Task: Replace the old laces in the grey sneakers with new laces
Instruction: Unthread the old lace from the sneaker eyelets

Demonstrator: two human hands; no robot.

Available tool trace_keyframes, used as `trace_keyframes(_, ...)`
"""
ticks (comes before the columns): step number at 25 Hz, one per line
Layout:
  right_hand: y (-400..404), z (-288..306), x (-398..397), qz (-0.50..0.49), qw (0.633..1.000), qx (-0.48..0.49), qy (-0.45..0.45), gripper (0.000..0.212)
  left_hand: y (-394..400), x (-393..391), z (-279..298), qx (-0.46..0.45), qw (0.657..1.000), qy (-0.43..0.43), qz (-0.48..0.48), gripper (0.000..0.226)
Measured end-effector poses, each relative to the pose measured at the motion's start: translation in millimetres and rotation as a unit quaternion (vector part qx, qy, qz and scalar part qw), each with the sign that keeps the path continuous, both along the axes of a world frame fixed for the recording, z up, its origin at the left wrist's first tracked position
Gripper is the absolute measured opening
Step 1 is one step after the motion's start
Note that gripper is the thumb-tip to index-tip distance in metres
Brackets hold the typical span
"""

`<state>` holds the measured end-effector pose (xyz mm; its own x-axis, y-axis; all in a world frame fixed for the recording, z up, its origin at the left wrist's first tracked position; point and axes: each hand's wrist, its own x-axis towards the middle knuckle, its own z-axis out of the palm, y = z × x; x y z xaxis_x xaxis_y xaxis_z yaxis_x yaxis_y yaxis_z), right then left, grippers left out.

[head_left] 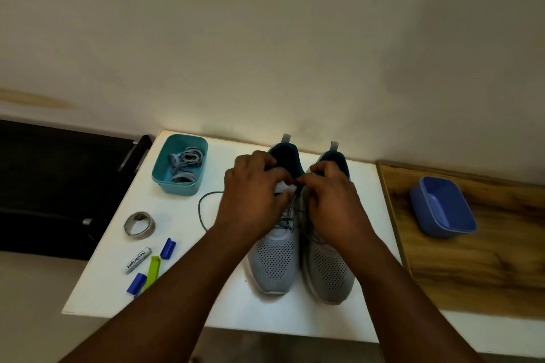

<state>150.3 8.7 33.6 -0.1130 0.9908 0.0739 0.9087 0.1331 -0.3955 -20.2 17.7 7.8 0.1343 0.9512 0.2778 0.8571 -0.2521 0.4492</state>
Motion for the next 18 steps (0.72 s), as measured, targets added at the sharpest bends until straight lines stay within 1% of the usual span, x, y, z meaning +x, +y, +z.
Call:
trace_keyframes(2,0,-3,4,-0.002,1.000,-0.007,0.010,0.036,-4,9,-1,-0.052,0.995,0.079,-0.042,0.028)
trace_keyframes(4,-2,-5,3,-0.006,0.999,-0.019,0.038,0.036,-4,7,-4,-0.110,0.987,0.104,-0.052,0.030)
trace_keyframes(5,-2,-6,2,-0.003,0.999,-0.019,0.040,0.036,-4,3,-4,-0.119,0.985,0.108,-0.055,0.030)
trace_keyframes(6,-2,-5,1,0.002,0.999,-0.014,0.033,0.035,-4,-2,-4,-0.112,0.987,0.102,-0.057,0.031)
trace_keyframes(7,-2,-5,0,0.007,1.000,-0.007,0.025,0.034,-3,-7,-4,-0.097,0.991,0.077,-0.052,0.031)
trace_keyframes(8,-2,-4,-2,0.012,1.000,-0.001,0.022,0.034,-1,-13,-3,-0.071,0.997,0.026,-0.032,0.031)
trace_keyframes(10,-4,-4,-7,0.028,1.000,0.000,0.011,0.033,3,-20,-3,-0.030,0.993,-0.092,0.063,0.029)
trace_keyframes(11,-5,-6,-10,0.035,0.999,-0.002,-0.002,0.032,5,-21,-3,-0.042,0.986,-0.119,0.111,0.033)
trace_keyframes(12,-5,-8,-11,0.037,0.999,-0.002,-0.015,0.031,7,-20,-3,-0.078,0.980,-0.113,0.142,0.040)
trace_keyframes(13,-4,-10,-11,0.036,0.999,-0.003,-0.022,0.029,8,-19,-4,-0.118,0.976,-0.098,0.153,0.044)
trace_keyframes(14,-3,-12,-9,0.033,0.999,-0.006,-0.020,0.027,10,-19,-5,-0.139,0.975,-0.089,0.151,0.043)
trace_keyframes(18,1,-11,5,0.008,0.999,-0.033,0.033,0.023,18,-39,-6,-0.143,0.980,-0.061,0.125,0.036)
